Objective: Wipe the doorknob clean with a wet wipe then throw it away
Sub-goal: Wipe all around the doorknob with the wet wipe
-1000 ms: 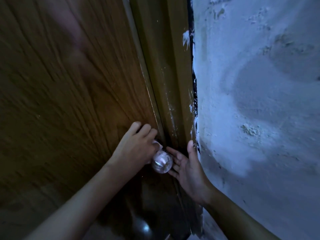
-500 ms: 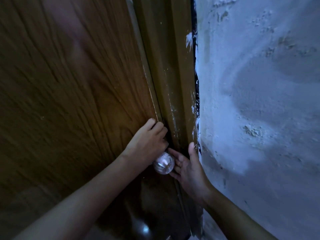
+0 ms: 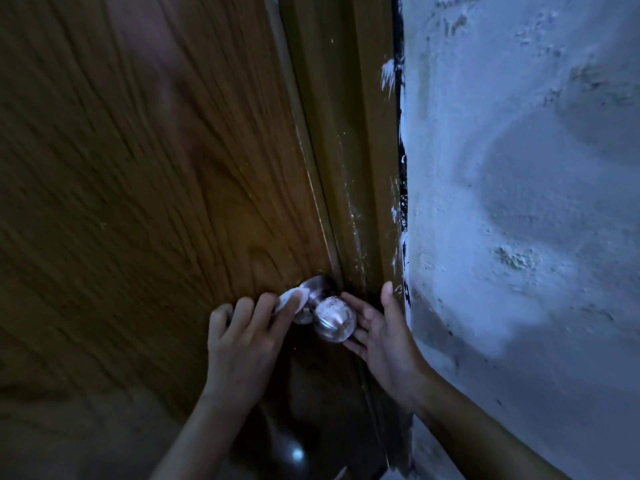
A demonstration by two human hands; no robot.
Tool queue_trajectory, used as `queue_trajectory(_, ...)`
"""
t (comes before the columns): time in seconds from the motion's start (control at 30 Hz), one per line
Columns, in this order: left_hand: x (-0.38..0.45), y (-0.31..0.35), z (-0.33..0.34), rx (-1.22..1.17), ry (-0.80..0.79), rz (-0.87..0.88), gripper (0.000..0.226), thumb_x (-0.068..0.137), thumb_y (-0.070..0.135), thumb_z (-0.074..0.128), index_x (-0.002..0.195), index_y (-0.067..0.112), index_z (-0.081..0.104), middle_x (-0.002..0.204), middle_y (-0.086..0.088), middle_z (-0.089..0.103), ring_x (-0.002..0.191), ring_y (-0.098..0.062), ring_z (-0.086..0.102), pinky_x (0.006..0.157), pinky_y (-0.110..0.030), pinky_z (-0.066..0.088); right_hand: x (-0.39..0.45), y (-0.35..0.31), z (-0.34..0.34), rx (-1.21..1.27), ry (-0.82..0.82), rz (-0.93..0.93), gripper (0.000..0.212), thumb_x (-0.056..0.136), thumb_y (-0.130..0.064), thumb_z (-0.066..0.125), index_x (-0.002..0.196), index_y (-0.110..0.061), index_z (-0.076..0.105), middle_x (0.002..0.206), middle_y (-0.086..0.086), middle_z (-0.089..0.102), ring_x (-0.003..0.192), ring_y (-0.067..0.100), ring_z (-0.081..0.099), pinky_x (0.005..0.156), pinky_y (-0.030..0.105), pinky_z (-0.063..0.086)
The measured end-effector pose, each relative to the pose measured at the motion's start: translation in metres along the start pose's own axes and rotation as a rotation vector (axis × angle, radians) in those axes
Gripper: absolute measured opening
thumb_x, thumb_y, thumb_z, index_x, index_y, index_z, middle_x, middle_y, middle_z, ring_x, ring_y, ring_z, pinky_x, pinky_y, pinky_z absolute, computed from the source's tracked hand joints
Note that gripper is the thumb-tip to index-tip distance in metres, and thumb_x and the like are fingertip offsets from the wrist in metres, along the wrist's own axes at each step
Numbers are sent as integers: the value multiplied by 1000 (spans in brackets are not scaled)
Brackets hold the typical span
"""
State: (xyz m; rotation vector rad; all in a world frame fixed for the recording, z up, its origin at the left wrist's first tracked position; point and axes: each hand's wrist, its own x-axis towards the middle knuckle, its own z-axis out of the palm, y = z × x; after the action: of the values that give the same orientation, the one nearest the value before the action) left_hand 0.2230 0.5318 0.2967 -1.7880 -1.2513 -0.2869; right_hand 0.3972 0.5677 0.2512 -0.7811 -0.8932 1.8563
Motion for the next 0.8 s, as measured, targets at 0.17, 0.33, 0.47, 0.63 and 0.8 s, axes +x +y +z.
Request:
queue_trajectory(0.17,49,5,-18,-9,-175,96,28,74,22,54,98,22,69,79,-4,62,69,-23,53,67,-38,35,0,-1,2,6,12,5,72,63,-75,21,109,-30,55,127,0,55,118,14,50,101,35,33)
queue_trajectory(0.33,86,28,-19,8,-532,197,29,92,23,41,118,16,54,115,-10,52,98,-26,52,88,-39,36,-2,-1,2,-4,5,13,85,65,-74,22,128,-23,46,126,2,54,120,17,49,101,35,34)
queue_trajectory(0.47,74,27,-21,3,-461,64,28,90,22,42,111,20,59,104,-6,58,86,-21,57,80,-36,41,-2,0,2,-17,-5,14,85,65,-75,21,128,-24,46,121,-3,57,119,15,49,99,33,35)
queue_trajectory(0.63,18,18,-19,-112,-152,-207,35,78,17,41,98,18,69,70,-4,58,55,-22,52,61,-35,25,-1,1,0,-15,-1,8,71,61,-77,23,108,-35,54,127,-2,55,120,15,49,97,33,34)
queue_trajectory(0.8,-22,34,-13,-273,-179,-436,32,78,23,45,91,19,73,70,-2,65,49,-22,57,58,-34,30,0,6,-5,16,-11,1,76,64,-75,25,119,-31,52,130,-2,53,121,15,48,101,35,33)
